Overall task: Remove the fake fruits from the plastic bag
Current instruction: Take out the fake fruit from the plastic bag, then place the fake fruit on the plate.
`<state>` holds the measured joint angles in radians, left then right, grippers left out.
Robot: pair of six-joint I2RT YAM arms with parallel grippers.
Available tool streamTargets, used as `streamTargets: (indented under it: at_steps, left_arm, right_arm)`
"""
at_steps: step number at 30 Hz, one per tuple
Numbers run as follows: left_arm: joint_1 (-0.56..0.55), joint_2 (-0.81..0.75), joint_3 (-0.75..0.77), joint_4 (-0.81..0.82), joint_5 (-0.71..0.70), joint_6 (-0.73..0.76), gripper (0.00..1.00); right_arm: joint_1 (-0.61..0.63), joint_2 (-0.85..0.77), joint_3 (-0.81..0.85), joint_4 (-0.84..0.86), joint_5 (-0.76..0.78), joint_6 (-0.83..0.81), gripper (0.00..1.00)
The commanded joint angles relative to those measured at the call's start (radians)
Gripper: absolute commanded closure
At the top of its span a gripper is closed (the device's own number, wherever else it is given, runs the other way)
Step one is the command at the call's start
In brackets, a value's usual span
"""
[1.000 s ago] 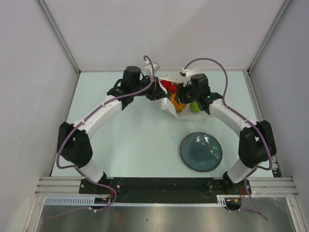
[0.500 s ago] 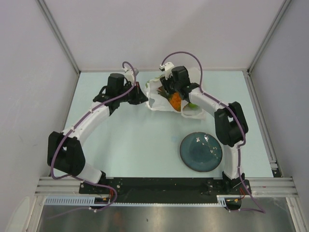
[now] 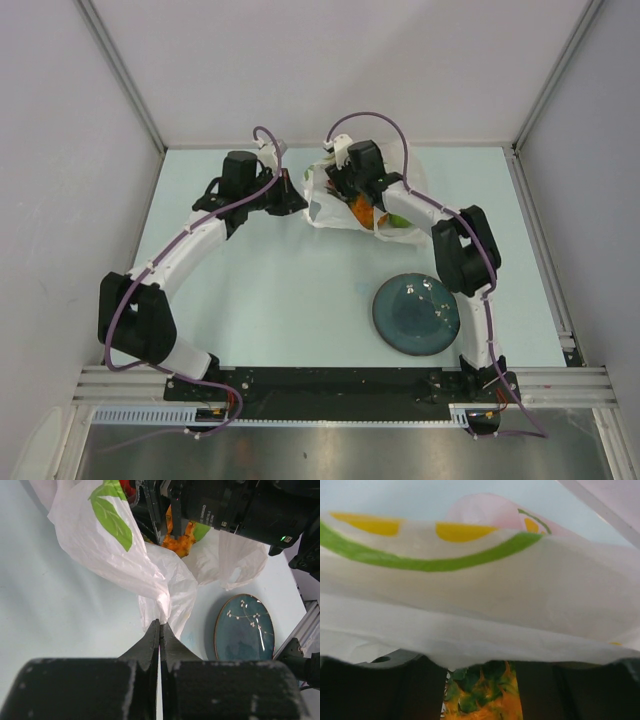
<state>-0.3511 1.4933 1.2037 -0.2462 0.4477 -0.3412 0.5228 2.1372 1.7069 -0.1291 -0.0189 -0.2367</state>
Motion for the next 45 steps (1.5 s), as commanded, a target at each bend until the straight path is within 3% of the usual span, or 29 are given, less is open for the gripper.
streamTargets:
  at_steps: [1, 4, 5, 6, 9, 17, 22, 30, 33, 39, 45]
  left_arm:
    - [-0.002, -0.024, 0.034, 0.05, 0.002, -0.01, 1.0]
    - [-0.002, -0.016, 0.036, 0.054, 0.002, -0.019, 1.0]
    - [-0.002, -0.018, 0.037, 0.059, 0.003, -0.021, 1.0]
    - [-0.002, -0.016, 0.036, 0.061, 0.003, -0.022, 1.0]
    - [-0.002, -0.013, 0.033, 0.068, -0.001, -0.024, 1.0]
    - [-0.002, 0.025, 0.045, 0.081, 0.003, -0.056, 1.0]
    - [-0.002, 0.042, 0.071, 0.076, -0.023, -0.056, 1.0]
    - [0.011, 0.129, 0.131, 0.061, -0.018, 0.036, 1.0]
    - [0.011, 0.169, 0.172, 0.059, 0.022, 0.091, 1.0]
    - [0.011, 0.283, 0.256, 0.059, 0.06, 0.131, 1.0]
    - [0.009, 0.38, 0.355, 0.047, 0.031, 0.165, 1.0]
  right_arm:
    - [0.0, 0.032, -0.016, -0.013, 0.045, 0.022, 0.52]
    - [-0.004, 0.029, -0.023, -0.021, 0.051, 0.033, 0.65]
    - [-0.01, 0.02, -0.021, -0.027, 0.036, 0.033, 0.73]
    - [-0.013, 0.012, -0.021, -0.027, 0.03, 0.033, 0.88]
    - [-0.026, -0.045, -0.029, -0.03, -0.013, 0.046, 0.99]
    - [-0.061, -0.296, -0.056, -0.191, -0.251, 0.141, 1.0]
    - [-0.148, -0.428, -0.13, -0.228, -0.455, 0.255, 1.0]
    - [-0.268, -0.543, -0.297, 0.0, -0.838, 0.607, 1.0]
    - [-0.267, -0.603, -0.335, 0.101, -0.944, 0.64, 1.0]
    - [-0.277, -0.776, -0.408, 0.059, -1.113, 0.551, 1.0]
    - [-0.273, -0.878, -0.48, -0.362, -1.216, 0.2, 1.0]
